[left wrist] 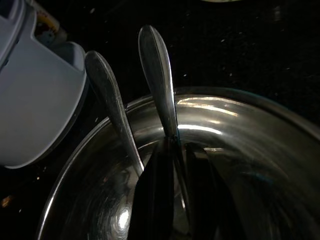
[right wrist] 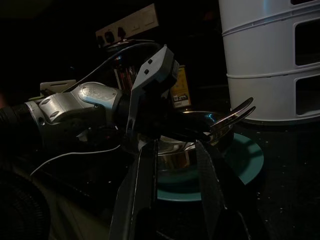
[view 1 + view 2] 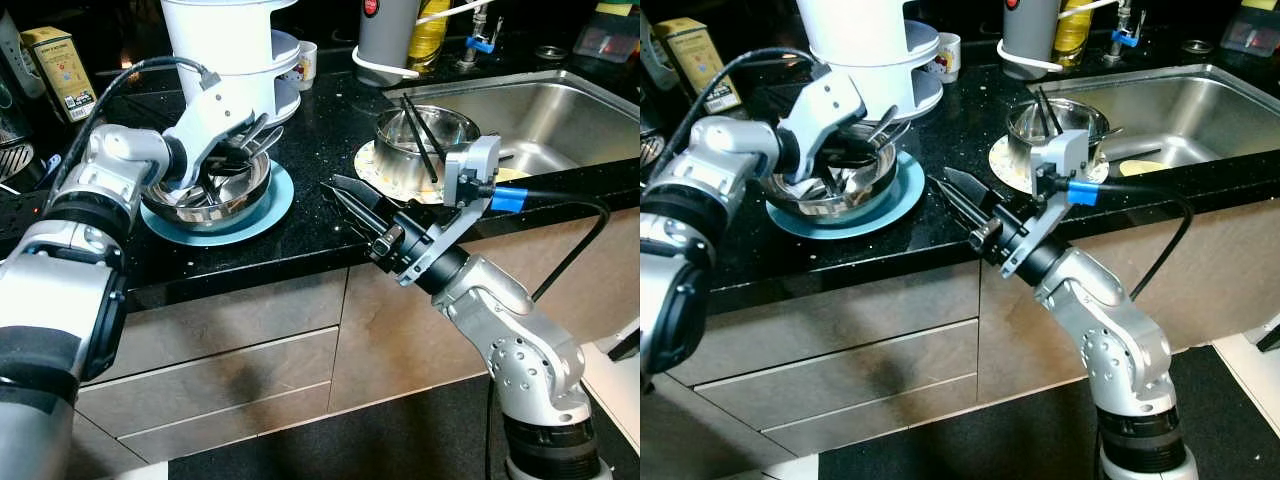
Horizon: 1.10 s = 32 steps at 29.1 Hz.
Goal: Kitchen organization
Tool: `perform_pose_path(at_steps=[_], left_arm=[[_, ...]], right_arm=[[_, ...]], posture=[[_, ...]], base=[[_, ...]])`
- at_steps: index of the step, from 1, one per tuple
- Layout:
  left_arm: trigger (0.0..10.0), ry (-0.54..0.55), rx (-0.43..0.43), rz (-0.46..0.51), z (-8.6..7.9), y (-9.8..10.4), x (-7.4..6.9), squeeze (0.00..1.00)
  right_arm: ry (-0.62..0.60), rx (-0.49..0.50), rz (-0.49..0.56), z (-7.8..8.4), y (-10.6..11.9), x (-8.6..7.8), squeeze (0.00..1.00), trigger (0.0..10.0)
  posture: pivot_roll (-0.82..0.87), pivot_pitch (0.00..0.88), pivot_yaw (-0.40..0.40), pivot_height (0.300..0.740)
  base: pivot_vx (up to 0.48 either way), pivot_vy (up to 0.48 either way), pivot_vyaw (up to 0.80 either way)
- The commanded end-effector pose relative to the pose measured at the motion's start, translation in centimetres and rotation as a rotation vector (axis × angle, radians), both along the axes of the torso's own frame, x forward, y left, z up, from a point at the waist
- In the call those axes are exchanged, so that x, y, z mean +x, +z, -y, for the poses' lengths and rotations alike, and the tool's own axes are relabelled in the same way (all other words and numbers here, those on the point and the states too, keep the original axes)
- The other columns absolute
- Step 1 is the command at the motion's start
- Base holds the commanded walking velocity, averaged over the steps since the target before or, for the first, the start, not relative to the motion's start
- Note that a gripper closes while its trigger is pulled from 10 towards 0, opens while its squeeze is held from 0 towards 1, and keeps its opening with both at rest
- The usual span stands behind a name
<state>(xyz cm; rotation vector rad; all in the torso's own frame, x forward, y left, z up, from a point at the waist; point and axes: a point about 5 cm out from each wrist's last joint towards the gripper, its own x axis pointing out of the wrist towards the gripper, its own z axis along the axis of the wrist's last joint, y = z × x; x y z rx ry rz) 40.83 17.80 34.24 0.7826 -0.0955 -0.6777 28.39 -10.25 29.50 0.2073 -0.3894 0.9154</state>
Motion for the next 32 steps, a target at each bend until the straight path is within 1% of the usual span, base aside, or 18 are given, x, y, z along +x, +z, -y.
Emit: perform_pose_path(at_steps=[1,7,8,10,11,12,13,22,26,27,29,32], left_arm=[[10.0,0.009,0.019,-0.023,0.0,-0.8,0.1,0.0],[10.0,0.007,-0.017,-0.035,0.0,-0.9,0.1,0.0],[9.8,0.003,-0.027,-0.044,0.0,-1.0,0.1,0.0],[9.8,0.001,-0.023,-0.047,0.1,-1.0,0.1,0.0],[2.9,0.001,-0.024,-0.048,0.1,-1.0,0.1,0.0],[2.9,0.001,-0.024,-0.048,0.1,-1.0,0.1,0.0],[0.0,-0.001,-0.038,-0.05,0.1,-1.0,0.1,0.0],[0.0,-0.009,-0.063,-0.039,0.0,-0.2,0.0,0.0],[0.0,-0.005,-0.07,-0.029,-0.4,0.3,-0.1,0.0],[0.0,-0.003,-0.076,-0.022,-0.6,0.6,-0.2,0.0],[0.0,-0.004,-0.11,-0.003,-1.1,1.9,-0.4,0.0],[0.0,-0.023,-0.208,0.032,-2.2,4.6,-1.2,0.0]], right_arm=[[0.002,-0.002,0.005,-0.1,0.1,-0.1,0.0,10.0],[0.003,-0.001,0.006,-0.1,0.1,-0.1,0.0,10.0],[0.003,0.001,0.006,-0.1,0.2,-0.1,0.0,10.0],[0.003,0.002,0.007,-0.1,0.2,0.0,0.0,10.0],[0.002,0.001,0.007,-0.2,0.2,0.0,0.0,10.0],[0.002,0.001,0.007,-0.2,0.2,0.0,0.0,10.0],[0.001,0.002,0.008,-0.2,0.2,0.0,0.0,10.0],[0.001,0.004,0.01,-0.2,0.2,0.0,0.0,10.0],[0.0,0.004,0.011,-0.2,0.3,0.1,0.0,10.0],[0.001,0.005,0.011,-0.2,0.3,0.1,0.0,10.0],[-0.001,0.005,0.014,-0.1,0.4,0.0,0.0,10.0],[-0.005,0.01,0.018,0.0,0.5,-0.1,0.0,10.0]], posture=[[-0.01,0.181,0.027,0.74],[-0.02,0.179,0.027,0.74],[-0.02,0.176,0.028,0.74],[-0.02,0.176,0.028,0.74],[-0.02,0.175,0.029,0.74],[-0.02,0.175,0.029,0.74],[-0.02,0.175,0.029,0.74],[-0.01,0.173,0.028,0.74],[-0.01,0.172,0.029,0.74],[-0.01,0.172,0.03,0.74],[-0.02,0.171,0.032,0.74],[-0.02,0.17,0.035,0.74]], base=[[0.0,0.0,0.0],[0.0,0.0,0.0],[0.0,0.0,0.0],[0.0,0.0,0.0],[0.0,0.0,0.0],[0.0,0.0,0.0],[0.0,0.0,0.0],[0.0,0.0,0.0],[0.0,0.0,0.0],[0.0,0.0,0.0],[0.0,0.0,0.0],[0.0,0.0,0.0]])
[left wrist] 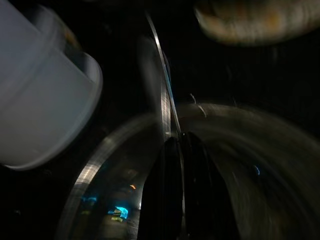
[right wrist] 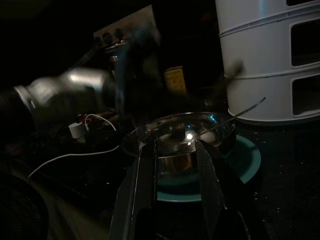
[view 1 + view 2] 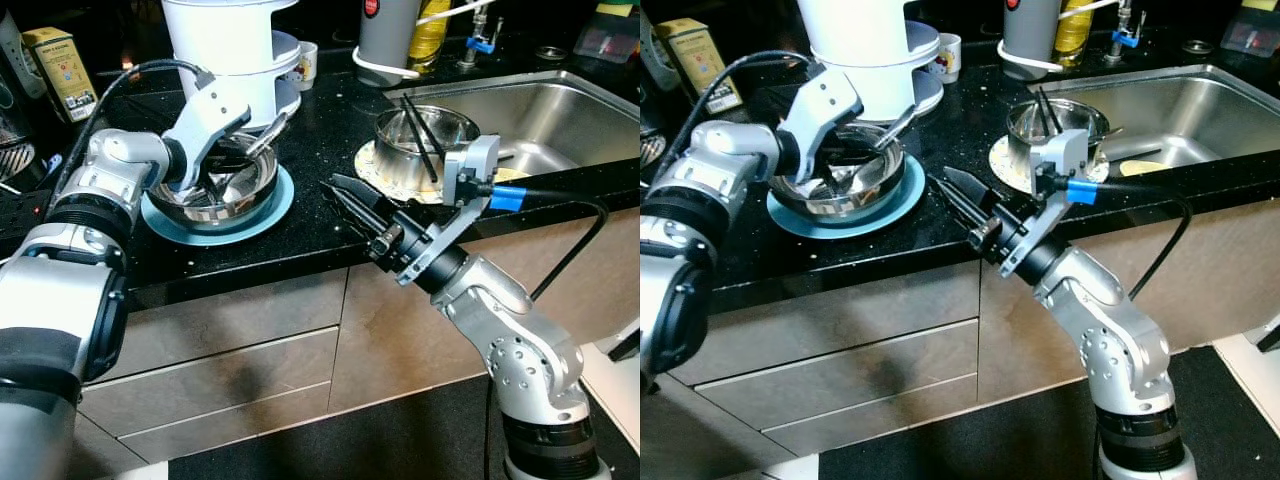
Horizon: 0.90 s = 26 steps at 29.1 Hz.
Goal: Kitchen organization
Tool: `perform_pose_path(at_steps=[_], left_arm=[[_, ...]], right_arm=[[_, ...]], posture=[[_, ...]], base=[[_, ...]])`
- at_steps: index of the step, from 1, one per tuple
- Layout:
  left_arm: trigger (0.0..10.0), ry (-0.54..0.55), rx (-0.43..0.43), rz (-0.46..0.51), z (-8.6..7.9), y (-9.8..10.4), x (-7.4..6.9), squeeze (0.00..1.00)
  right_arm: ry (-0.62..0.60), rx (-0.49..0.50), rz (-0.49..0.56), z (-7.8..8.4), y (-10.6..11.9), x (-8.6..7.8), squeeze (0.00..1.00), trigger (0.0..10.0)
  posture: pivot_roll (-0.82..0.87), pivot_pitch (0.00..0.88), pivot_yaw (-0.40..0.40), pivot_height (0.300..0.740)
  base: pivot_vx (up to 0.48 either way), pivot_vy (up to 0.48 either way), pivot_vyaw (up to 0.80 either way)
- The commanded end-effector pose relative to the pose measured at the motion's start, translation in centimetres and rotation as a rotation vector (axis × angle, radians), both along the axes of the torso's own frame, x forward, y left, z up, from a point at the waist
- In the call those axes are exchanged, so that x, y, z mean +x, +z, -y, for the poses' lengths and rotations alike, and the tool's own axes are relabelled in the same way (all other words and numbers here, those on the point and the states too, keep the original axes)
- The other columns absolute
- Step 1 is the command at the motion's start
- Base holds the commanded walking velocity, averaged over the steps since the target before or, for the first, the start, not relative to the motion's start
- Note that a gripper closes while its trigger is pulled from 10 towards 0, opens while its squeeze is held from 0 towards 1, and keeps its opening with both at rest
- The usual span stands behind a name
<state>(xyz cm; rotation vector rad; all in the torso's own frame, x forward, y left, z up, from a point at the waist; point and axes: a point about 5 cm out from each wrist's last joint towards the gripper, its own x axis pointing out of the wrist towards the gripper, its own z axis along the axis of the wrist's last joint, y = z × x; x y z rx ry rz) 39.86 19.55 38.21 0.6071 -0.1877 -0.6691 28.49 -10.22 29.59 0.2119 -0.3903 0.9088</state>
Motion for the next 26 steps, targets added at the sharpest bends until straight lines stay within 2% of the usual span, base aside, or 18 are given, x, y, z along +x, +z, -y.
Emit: perform_pose_path(at_steps=[1,2,4,7,11,14,16,17,18,19,20,21,24,26], left_arm=[[0.0,-0.014,-0.064,0.038,-1.1,2.1,-0.8,0.0],[0.0,-0.014,-0.064,0.038,-1.1,2.1,-0.8,0.0],[0.0,-0.029,-0.112,0.07,-1.5,3.4,-1.3,0.0],[0.0,-0.09,-0.224,0.135,-1.8,5.9,-2.3,0.0],[0.0,-0.154,-0.276,0.154,-1.2,6.9,-2.7,0.0],[0.0,-0.153,-0.296,0.163,-1.0,7.2,-2.7,0.0],[0.0,-0.046,-0.421,0.217,-0.7,8.2,-2.4,0.0],[0.0,-0.056,-0.502,0.218,-0.5,8.7,-2.4,0.0],[0.0,-0.056,-0.502,0.218,-0.5,8.7,-2.4,0.0],[0.0,-0.094,-0.572,0.203,-0.2,9.1,-2.5,0.0],[0.0,-0.094,-0.572,0.203,-0.2,9.1,-2.5,0.0],[0.0,-0.142,-0.62,0.176,0.4,9.3,-2.6,0.0],[0.0,-0.193,-0.625,0.136,1.2,8.8,-2.4,0.0],[0.0,-0.247,-0.564,0.098,2.7,7.3,-2.2,0.0]], right_arm=[[0.001,0.008,0.022,0.1,0.5,-0.2,0.0,10.0],[0.001,0.008,0.022,0.1,0.5,-0.2,0.0,10.0],[0.002,0.01,0.023,0.1,0.6,-0.2,0.0,10.0],[0.013,0.016,0.027,-0.1,0.7,-0.2,0.0,10.0],[0.025,0.021,0.028,-0.3,0.7,-0.1,0.0,10.0],[0.031,0.022,0.028,-0.4,0.7,-0.1,0.0,10.0],[0.036,0.029,0.029,-0.6,0.8,0.0,0.0,10.0],[0.031,0.036,0.03,-0.7,0.8,0.0,0.0,10.0],[0.031,0.036,0.03,-0.7,0.8,0.0,0.0,10.0],[0.014,0.05,0.026,-0.7,0.7,0.1,0.0,10.0],[0.014,0.05,0.026,-0.7,0.7,0.1,0.0,10.0],[-0.006,0.065,0.022,-0.6,0.7,0.3,0.0,10.0],[-0.025,0.087,0.017,-0.6,0.7,0.4,0.0,10.0],[-0.041,0.125,0.006,-0.6,0.8,0.5,0.0,10.0]], posture=[[-0.02,0.17,0.035,0.74],[-0.02,0.17,0.035,0.74],[-0.02,0.156,0.03,0.74],[-0.02,0.15,0.022,0.74],[-0.01,0.142,0.008,0.74],[-0.01,0.142,0.008,0.74],[0.0,0.141,0.01,0.74],[0.0,0.144,0.021,0.74],[0.0,0.144,0.021,0.74],[0.0,0.146,0.023,0.74],[0.0,0.146,0.023,0.74],[0.01,0.148,0.024,0.74],[0.01,0.149,0.022,0.74],[0.01,0.154,0.01,0.74]], base=[[0.0,0.0,0.0],[0.0,0.0,0.0],[0.0,0.0,0.0],[0.0,0.0,0.0],[0.0,0.0,0.0],[0.0,0.0,0.0],[0.0,0.0,0.0],[0.0,0.0,0.0],[0.0,0.0,0.0],[0.0,0.0,0.0],[0.0,0.0,0.0],[0.0,0.0,0.0],[0.0,0.0,0.0],[0.0,0.0,0.0]])
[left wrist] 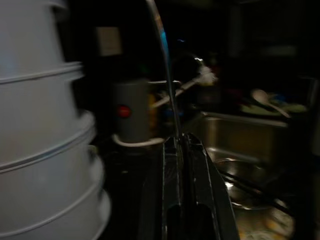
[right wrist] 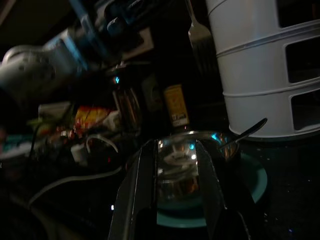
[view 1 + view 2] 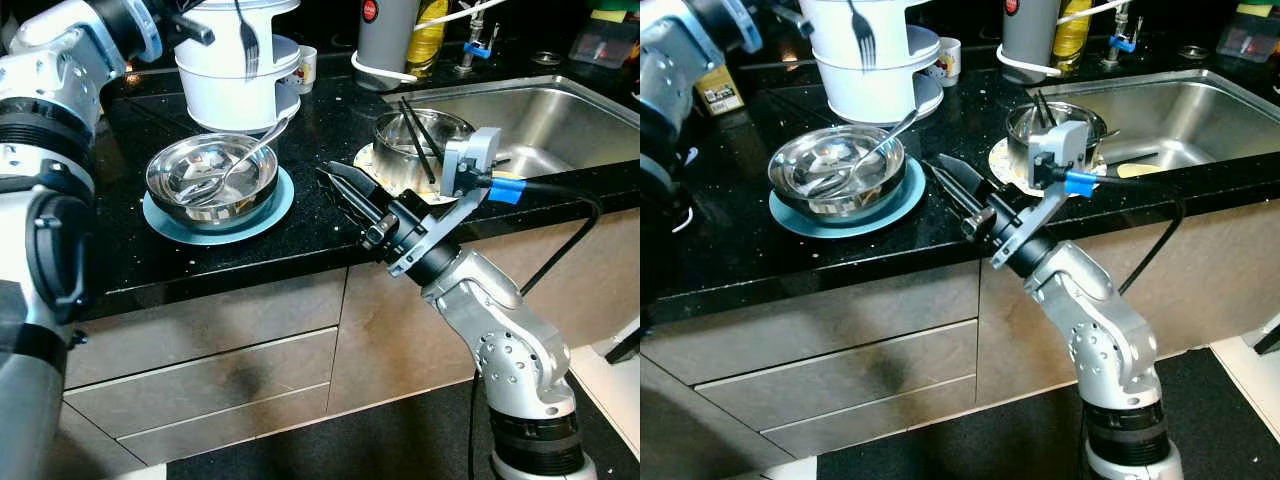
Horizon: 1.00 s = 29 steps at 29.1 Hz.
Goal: Kitchen organization
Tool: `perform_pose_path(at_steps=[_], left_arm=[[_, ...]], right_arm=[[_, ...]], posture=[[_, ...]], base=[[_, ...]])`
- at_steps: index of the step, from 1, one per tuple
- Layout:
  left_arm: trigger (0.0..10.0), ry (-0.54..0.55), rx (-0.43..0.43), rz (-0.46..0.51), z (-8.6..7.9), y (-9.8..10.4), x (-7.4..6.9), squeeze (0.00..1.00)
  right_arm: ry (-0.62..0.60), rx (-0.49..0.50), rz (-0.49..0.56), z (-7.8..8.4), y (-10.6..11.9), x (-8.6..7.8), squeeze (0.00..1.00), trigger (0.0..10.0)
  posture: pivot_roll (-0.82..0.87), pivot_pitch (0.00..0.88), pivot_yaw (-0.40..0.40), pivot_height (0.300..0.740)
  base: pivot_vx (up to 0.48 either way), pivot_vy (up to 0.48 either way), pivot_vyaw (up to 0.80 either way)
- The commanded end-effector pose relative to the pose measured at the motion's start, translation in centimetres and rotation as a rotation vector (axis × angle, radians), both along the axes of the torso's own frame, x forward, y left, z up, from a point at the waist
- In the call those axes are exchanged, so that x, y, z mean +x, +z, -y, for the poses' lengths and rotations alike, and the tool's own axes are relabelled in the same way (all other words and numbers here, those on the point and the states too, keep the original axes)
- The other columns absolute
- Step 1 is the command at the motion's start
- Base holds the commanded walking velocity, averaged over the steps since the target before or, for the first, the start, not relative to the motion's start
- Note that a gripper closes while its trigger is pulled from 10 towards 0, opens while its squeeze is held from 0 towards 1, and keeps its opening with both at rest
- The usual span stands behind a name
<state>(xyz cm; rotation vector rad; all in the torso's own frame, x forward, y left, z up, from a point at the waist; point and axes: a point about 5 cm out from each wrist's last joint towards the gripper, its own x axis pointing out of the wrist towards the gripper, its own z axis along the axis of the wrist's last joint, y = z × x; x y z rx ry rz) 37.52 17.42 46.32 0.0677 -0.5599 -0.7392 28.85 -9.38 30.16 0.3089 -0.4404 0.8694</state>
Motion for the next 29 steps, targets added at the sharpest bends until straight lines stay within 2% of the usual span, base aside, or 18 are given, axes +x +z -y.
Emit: perform_pose_path(at_steps=[1,3,6,8,9,10,11,13,16,18,19,20,21,24,27,28,29], left_arm=[[0.0,-0.037,0.026,-0.025,0.6,-0.8,0.1,0.0],[0.0,-0.085,-0.003,-0.061,1.3,-2.0,-0.1,0.0],[0.0,-0.127,-0.036,-0.113,1.3,-3.1,-0.6,0.0],[0.0,-0.164,0.002,-0.145,1.3,-4.9,-1.3,0.0],[0.0,-0.164,0.002,-0.145,1.3,-4.9,-1.3,0.0],[0.0,-0.171,0.055,-0.127,1.1,-6.4,-2.1,0.0],[0.0,-0.171,0.055,-0.127,1.1,-6.4,-2.1,0.0],[0.0,-0.148,0.095,-0.093,0.6,-7.8,-2.7,0.0],[0.0,-0.128,0.103,-0.099,0.1,-9.2,-3.4,0.0],[0.0,-0.153,0.111,-0.137,0.0,-10.2,-4.5,0.0],[0.0,-0.169,0.115,-0.15,0.0,-10.6,-4.9,0.0],[0.0,-0.177,0.116,-0.163,0.1,-10.8,-5.3,0.0],[0.0,-0.197,0.123,-0.174,0.1,-11.1,-5.7,0.0],[0.0,-0.235,0.129,-0.194,0.3,-11.9,-6.8,0.0],[0.0,-0.225,0.119,-0.199,0.1,-12.2,-7.0,0.0],[0.0,-0.227,0.123,-0.204,0.0,-12.3,-7.1,0.0],[0.0,-0.228,0.125,-0.208,0.0,-12.4,-7.2,0.0]], right_arm=[[-0.023,0.016,0.007,0.2,0.2,0.2,0.0,10.0],[-0.024,0.035,0.004,0.0,0.4,0.2,0.0,10.0],[-0.021,0.046,0.007,-0.3,0.6,0.2,0.0,10.0],[-0.014,0.054,0.009,-0.4,0.8,0.2,0.0,10.0],[-0.014,0.054,0.009,-0.4,0.8,0.2,0.0,10.0],[-0.01,0.049,0.011,-0.5,0.8,0.2,0.0,10.0],[-0.01,0.049,0.011,-0.5,0.8,0.2,0.0,10.0],[-0.002,0.033,0.011,-0.7,0.7,0.2,0.0,10.0],[0.003,0.008,0.011,-1.0,0.5,0.1,0.0,10.0],[0.01,-0.019,0.012,-1.3,0.3,0.1,0.0,10.0],[0.016,-0.032,0.013,-1.4,0.2,0.0,0.11,10.0],[0.019,-0.04,0.013,-1.5,0.1,0.0,0.11,10.0],[0.026,-0.054,0.015,-1.7,0.0,0.0,1.0,10.0],[0.076,-0.1,0.015,-2.1,-0.3,-0.4,1.0,10.0],[0.134,-0.166,0.017,-2.5,-0.9,-0.9,1.0,10.0],[0.168,-0.227,0.018,-2.7,-1.4,-1.2,1.0,10.0],[0.176,-0.244,0.018,-2.8,-1.6,-1.3,1.0,10.0]], posture=[[0.01,0.154,0.01,0.74],[0.01,0.157,0.0,0.74],[0.01,0.158,-0.006,0.74],[0.01,0.159,-0.009,0.74],[0.01,0.159,-0.009,0.74],[0.01,0.159,-0.009,0.74],[0.01,0.159,-0.009,0.74],[0.01,0.164,-0.022,0.74],[0.01,0.166,-0.025,0.74],[0.01,0.166,-0.025,0.74],[0.01,0.166,-0.025,0.74],[0.01,0.166,-0.025,0.74],[0.0,0.17,-0.032,0.74],[0.0,0.169,-0.037,0.74],[0.0,0.168,-0.039,0.74],[0.0,0.167,-0.04,0.74],[0.0,0.167,-0.04,0.74]], base=[[0.0,0.0,0.0],[0.0,0.0,0.0],[0.0,0.0,0.0],[0.0,0.0,0.0],[0.0,0.0,0.0],[0.0,0.0,0.0],[0.0,0.0,0.0],[0.0,0.0,0.0],[0.0,0.0,0.0],[0.0,0.0,0.0],[0.0,0.0,0.0],[0.0,0.0,0.0],[0.0,0.0,0.0],[0.0,0.0,0.0],[0.0,0.0,0.0],[0.0,0.0,0.0],[0.0,0.0,0.0]])
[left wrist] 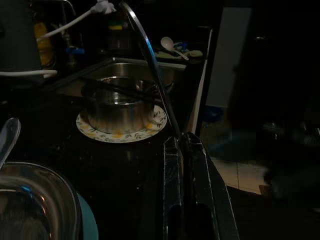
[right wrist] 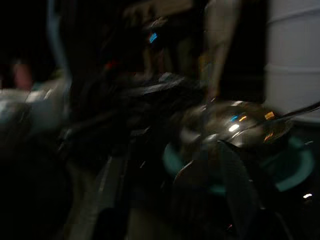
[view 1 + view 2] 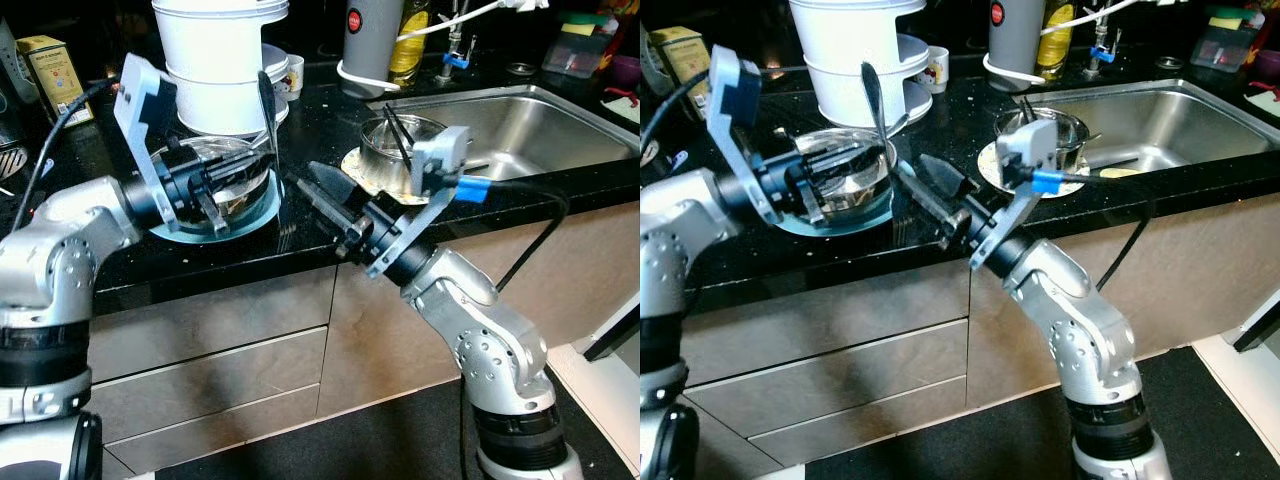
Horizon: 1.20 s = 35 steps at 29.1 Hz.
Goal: Kitchen organization
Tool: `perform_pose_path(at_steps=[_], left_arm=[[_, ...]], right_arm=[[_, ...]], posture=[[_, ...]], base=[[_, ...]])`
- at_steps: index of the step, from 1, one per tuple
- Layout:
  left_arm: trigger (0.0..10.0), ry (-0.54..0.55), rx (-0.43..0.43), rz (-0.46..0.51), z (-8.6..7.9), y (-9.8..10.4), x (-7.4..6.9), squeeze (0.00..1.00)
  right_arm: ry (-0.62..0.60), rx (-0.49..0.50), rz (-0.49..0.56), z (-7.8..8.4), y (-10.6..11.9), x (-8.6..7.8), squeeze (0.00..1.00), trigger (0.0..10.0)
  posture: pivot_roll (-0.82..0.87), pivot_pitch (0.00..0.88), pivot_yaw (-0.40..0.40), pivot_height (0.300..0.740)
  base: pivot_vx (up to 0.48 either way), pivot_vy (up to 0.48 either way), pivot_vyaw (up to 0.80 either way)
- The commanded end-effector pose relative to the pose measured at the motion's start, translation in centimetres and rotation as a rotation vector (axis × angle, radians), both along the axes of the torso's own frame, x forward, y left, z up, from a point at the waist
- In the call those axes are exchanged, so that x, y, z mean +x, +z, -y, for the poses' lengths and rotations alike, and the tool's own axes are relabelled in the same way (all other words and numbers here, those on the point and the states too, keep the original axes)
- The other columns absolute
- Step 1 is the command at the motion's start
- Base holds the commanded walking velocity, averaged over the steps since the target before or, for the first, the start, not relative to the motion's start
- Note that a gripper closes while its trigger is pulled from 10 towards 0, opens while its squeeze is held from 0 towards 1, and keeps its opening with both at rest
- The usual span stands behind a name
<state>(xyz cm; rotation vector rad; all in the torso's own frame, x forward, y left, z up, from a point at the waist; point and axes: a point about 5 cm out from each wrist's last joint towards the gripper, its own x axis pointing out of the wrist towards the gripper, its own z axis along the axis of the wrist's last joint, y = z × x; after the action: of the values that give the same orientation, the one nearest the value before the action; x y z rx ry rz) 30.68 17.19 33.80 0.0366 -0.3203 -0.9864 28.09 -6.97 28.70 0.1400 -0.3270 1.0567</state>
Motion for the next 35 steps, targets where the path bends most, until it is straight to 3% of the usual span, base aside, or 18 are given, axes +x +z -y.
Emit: perform_pose_path(at_steps=[1,8,9,10,17,23,28,35], left_arm=[[0.0,-0.01,0.012,0.001,-0.2,0.1,-0.5,0.0],[0.0,-0.01,0.071,-0.018,-0.9,-0.2,-1.1,0.0],[0.0,-0.017,0.081,-0.023,-1.1,-0.2,-1.4,0.0],[0.0,-0.018,0.085,-0.024,-1.2,-0.2,-1.5,0.0],[0.0,-0.037,0.1,-0.037,-1.2,-0.4,-1.8,0.0],[0.0,-0.082,0.08,-0.057,-0.1,-0.9,-2.1,0.0],[0.0,-0.101,0.075,-0.071,0.4,-1.4,-2.1,0.0],[0.0,-0.095,0.077,-0.073,0.0,-1.2,-2.1,0.0]], right_arm=[[0.023,-0.064,0.02,-0.4,-0.4,-0.5,1.0,10.0],[-0.049,-0.124,0.055,0.0,-0.4,0.1,1.0,10.0],[-0.068,-0.124,0.06,0.1,-0.3,0.2,0.16,10.0],[-0.073,-0.122,0.06,0.1,-0.3,0.3,0.0,10.0],[-0.084,-0.093,0.058,0.3,-0.1,0.5,0.0,10.0],[-0.038,-0.045,0.021,-0.4,-0.4,0.2,0.0,10.0],[-0.022,-0.053,0.003,-1.4,-1.0,0.2,0.0,10.0],[-0.048,-0.086,-0.007,-1.3,-1.4,0.6,0.0,10.0]], posture=[[0.0,0.167,-0.04,0.74],[0.0,0.167,-0.04,0.74],[0.0,0.167,-0.04,0.74],[0.0,0.167,-0.04,0.74],[0.0,0.16,-0.039,0.74],[0.0,0.161,-0.036,0.74],[0.0,0.162,-0.036,0.74],[0.0,0.158,-0.038,0.74]], base=[[0.0,0.0,0.0],[0.0,0.0,0.0],[0.0,0.0,0.0],[0.0,0.0,0.0],[0.0,0.0,0.0],[0.0,0.0,0.0],[0.0,0.0,0.0],[0.0,0.0,0.0]])
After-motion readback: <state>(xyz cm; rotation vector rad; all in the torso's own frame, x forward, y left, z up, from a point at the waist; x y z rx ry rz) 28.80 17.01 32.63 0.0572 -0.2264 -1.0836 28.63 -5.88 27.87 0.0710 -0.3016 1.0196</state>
